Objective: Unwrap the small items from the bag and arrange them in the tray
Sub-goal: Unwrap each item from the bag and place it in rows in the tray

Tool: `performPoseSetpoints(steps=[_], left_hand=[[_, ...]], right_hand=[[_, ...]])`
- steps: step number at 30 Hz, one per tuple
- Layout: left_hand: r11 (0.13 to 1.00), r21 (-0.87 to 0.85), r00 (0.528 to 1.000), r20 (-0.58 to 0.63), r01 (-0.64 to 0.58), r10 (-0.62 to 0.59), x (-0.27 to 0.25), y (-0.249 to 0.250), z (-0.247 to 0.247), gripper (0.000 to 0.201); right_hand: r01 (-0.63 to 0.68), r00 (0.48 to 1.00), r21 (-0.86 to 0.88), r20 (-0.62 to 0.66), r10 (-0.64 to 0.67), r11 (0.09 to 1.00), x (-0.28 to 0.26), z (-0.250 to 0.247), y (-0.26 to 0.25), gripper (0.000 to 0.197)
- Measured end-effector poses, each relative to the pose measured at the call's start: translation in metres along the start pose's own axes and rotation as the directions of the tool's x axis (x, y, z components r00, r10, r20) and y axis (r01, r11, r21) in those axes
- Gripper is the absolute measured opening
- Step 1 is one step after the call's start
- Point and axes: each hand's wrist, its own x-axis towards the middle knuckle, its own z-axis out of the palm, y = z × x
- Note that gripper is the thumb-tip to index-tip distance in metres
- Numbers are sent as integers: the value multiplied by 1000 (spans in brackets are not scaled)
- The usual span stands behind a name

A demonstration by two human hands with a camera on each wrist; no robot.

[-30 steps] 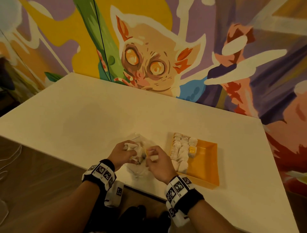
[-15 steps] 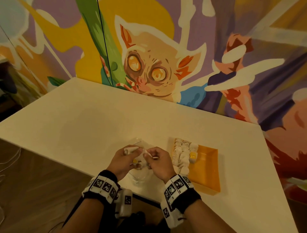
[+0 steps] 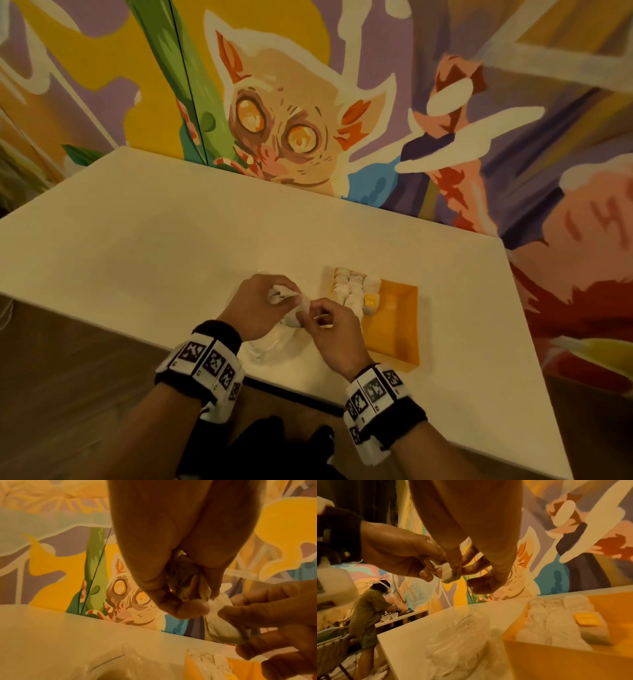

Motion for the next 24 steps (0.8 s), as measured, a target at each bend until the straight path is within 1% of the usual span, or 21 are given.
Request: performPoseSetpoints(steps=[2, 5, 8, 11, 14, 17, 19, 21, 24], left_hand=[[1000, 9, 1000, 30, -5, 5, 3, 4, 7, 4], [999, -50, 997, 71, -7, 11, 10, 3, 26, 9], [994, -108, 999, 39, -9, 13, 14, 2, 45, 5], [993, -121, 1000, 7, 2, -1, 14, -2, 59, 9], [990, -140, 1000, 13, 11, -10, 13, -3, 71, 14], [995, -95, 1000, 2, 9, -9, 14, 1, 81, 9], [992, -122, 998, -33, 43, -48, 16, 0, 86, 10], [964, -234, 988, -53, 126, -142, 18, -2, 90, 10], [860, -437, 950, -35, 265, -311, 19, -4, 94, 2]], right_hand=[[-21, 1000, 10, -21, 21, 1000, 0, -7, 2, 10], [-71, 990, 45, -120, 76, 996, 1, -16, 7, 11], [-66, 982, 4, -175, 66, 998, 3, -22, 11, 6], [-102, 979, 13, -177, 103, 995, 2, -28, 17, 4], [-134, 981, -35, -144, 127, 990, -1, -38, 25, 5], [-170, 978, -88, -140, 157, 981, -2, -49, 31, 10], [-213, 967, -148, -177, 186, 966, 1, -58, 37, 10], [-267, 950, -207, -222, 220, 941, 7, -68, 46, 8], [-354, 923, -277, -260, 285, 893, 18, -83, 56, 11]])
